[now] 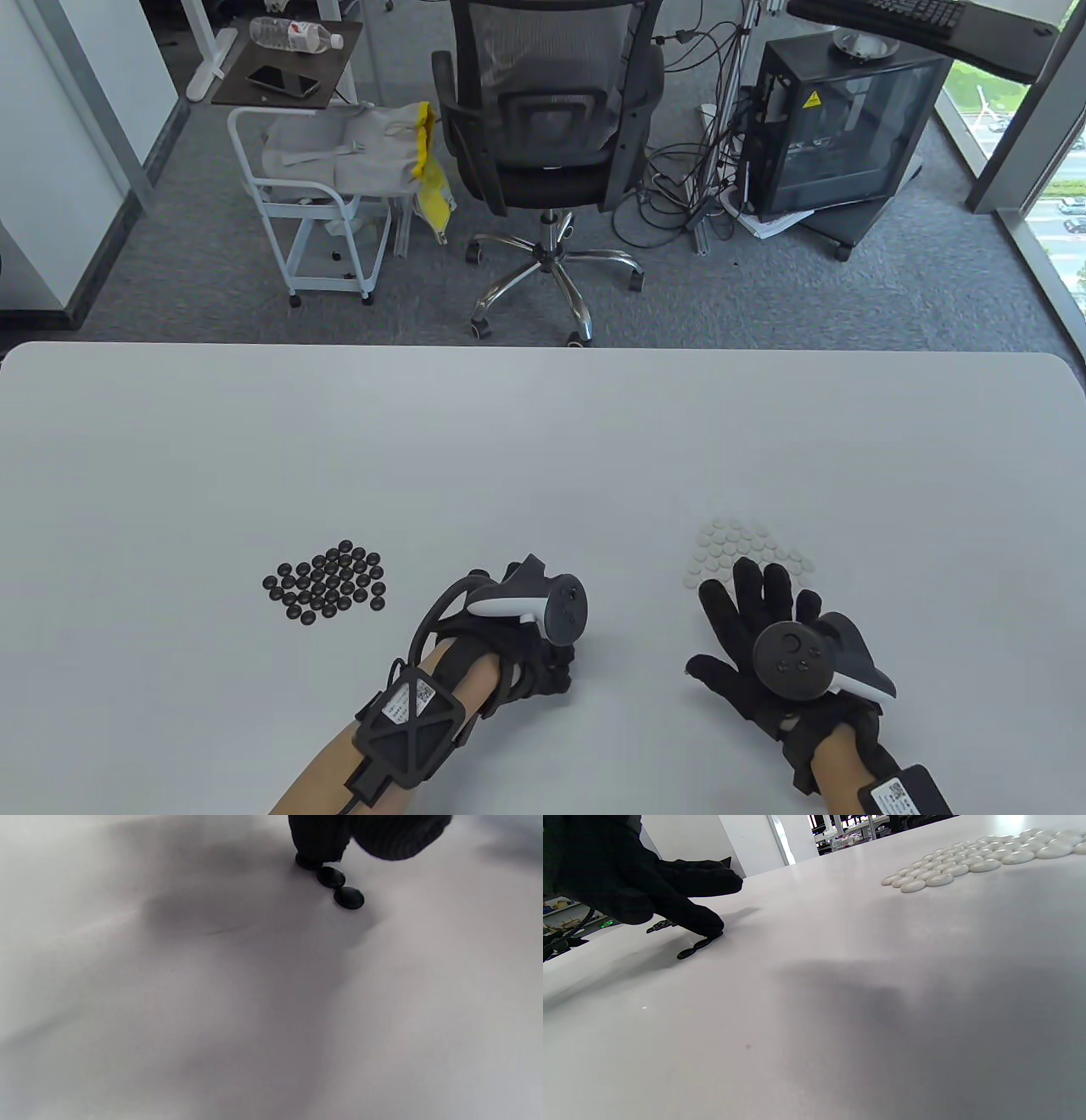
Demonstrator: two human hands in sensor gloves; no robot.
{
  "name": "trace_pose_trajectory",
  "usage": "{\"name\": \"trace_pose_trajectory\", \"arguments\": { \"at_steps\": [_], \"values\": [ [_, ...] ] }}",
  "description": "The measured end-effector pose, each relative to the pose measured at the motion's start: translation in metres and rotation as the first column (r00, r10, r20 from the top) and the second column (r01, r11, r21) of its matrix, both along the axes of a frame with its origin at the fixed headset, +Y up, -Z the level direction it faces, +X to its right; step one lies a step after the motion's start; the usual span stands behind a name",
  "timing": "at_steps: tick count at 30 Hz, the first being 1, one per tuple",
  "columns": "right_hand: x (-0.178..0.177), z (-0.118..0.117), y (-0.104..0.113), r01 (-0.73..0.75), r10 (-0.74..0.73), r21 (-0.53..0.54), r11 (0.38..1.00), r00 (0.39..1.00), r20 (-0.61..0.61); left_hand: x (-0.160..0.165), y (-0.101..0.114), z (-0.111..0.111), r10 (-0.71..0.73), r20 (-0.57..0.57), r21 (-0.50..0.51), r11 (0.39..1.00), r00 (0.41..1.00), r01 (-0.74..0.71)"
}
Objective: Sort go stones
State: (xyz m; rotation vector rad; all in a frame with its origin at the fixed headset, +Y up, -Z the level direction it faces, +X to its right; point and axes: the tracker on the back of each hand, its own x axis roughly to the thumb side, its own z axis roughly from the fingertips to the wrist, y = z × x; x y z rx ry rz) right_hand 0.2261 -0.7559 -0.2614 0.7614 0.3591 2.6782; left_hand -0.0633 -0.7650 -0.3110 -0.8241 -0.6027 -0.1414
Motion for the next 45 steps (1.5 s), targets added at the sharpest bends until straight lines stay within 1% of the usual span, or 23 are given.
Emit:
{"name": "trace_pose_trajectory", "arguments": {
  "at_steps": [2, 7, 9, 10, 11, 14, 16, 20, 21, 23, 30, 32, 34, 35, 37, 38, 41, 42, 44, 45],
  "values": [
    [0.001, 0.000, 0.001, 0.006, -0.006, 0.001, 1.000, 1.000, 0.001, -0.012, 0.000, 0.001, -0.005, -0.023, 0.016, 1.000, 1.000, 0.006],
    [0.001, 0.000, 0.000, 0.008, -0.008, -0.006, 1.000, 1.000, 0.000, -0.063, 0.001, 0.009, -0.006, -0.101, 0.026, 1.000, 0.995, 0.008],
    [0.001, 0.000, 0.001, 0.008, -0.008, -0.009, 1.000, 1.000, 0.000, -0.093, -0.001, 0.015, -0.003, -0.160, 0.027, 1.000, 0.987, 0.007],
    [0.001, 0.000, 0.001, 0.009, -0.009, -0.009, 1.000, 1.000, 0.001, -0.100, -0.001, 0.016, 0.002, -0.175, 0.025, 1.000, 0.985, 0.002],
    [0.001, 0.000, 0.001, 0.012, -0.012, -0.009, 1.000, 1.000, 0.002, -0.118, -0.001, 0.020, 0.017, -0.219, 0.025, 1.000, 0.976, -0.012],
    [0.001, 0.000, 0.001, 0.011, -0.011, -0.007, 1.000, 1.000, 0.004, -0.160, -0.001, 0.024, 0.019, -0.321, 0.036, 0.999, 0.947, -0.008],
    [0.001, 0.000, 0.000, 0.009, -0.009, -0.010, 1.000, 1.000, 0.005, -0.179, -0.003, 0.024, 0.006, -0.376, 0.015, 1.000, 0.927, 0.000],
    [0.001, 0.000, 0.000, 0.004, -0.004, -0.016, 1.000, 1.000, 0.006, -0.203, -0.002, 0.019, -0.043, -0.448, 0.037, 0.997, 0.893, 0.067],
    [0.000, 0.000, 0.000, 0.004, -0.004, -0.018, 1.000, 1.000, 0.005, -0.207, -0.003, 0.017, -0.040, -0.461, 0.034, 0.997, 0.887, 0.063],
    [0.000, 0.000, 0.000, 0.004, -0.004, -0.023, 1.000, 1.000, 0.005, -0.212, -0.005, 0.013, -0.017, -0.488, 0.026, 0.999, 0.873, 0.034],
    [0.001, 0.000, 0.001, 0.002, -0.002, -0.028, 1.000, 1.000, 0.006, -0.217, -0.009, -0.003, -0.006, -0.549, 0.009, 1.000, 0.836, 0.013],
    [0.001, 0.000, 0.002, 0.007, -0.007, -0.025, 1.000, 1.000, 0.007, -0.216, -0.007, -0.007, -0.005, -0.564, 0.012, 1.000, 0.826, 0.014],
    [0.003, 0.000, 0.003, 0.021, -0.020, -0.024, 1.000, 1.000, 0.009, -0.212, -0.001, -0.011, 0.022, -0.570, 0.017, 1.000, 0.821, -0.016],
    [0.004, 0.001, 0.004, 0.028, -0.028, -0.020, 0.999, 1.000, 0.011, -0.208, 0.005, -0.013, 0.054, -0.570, 0.039, 0.999, 0.820, -0.039],
    [0.006, 0.001, 0.006, 0.032, -0.032, -0.015, 0.999, 0.999, 0.016, -0.195, 0.023, -0.016, 0.123, -0.553, 0.111, 0.991, 0.824, -0.073],
    [0.006, 0.001, 0.006, 0.034, -0.033, -0.015, 0.999, 0.999, 0.017, -0.190, 0.028, -0.017, 0.137, -0.545, 0.125, 0.989, 0.827, -0.081],
    [0.006, 0.001, 0.006, 0.036, -0.035, -0.015, 0.999, 0.999, 0.017, -0.161, 0.046, -0.018, 0.158, -0.473, 0.130, 0.986, 0.866, -0.109],
    [0.006, 0.001, 0.006, 0.035, -0.035, -0.014, 0.999, 0.999, 0.016, -0.154, 0.048, -0.017, 0.155, -0.456, 0.126, 0.986, 0.876, -0.109],
    [0.006, 0.002, 0.006, 0.033, -0.033, -0.012, 0.999, 0.999, 0.014, -0.126, 0.052, -0.013, 0.125, -0.375, 0.113, 0.990, 0.919, -0.088],
    [0.006, 0.002, 0.006, 0.033, -0.033, -0.012, 0.999, 0.999, 0.013, -0.119, 0.053, -0.012, 0.115, -0.354, 0.111, 0.991, 0.928, -0.080]
  ]
}}
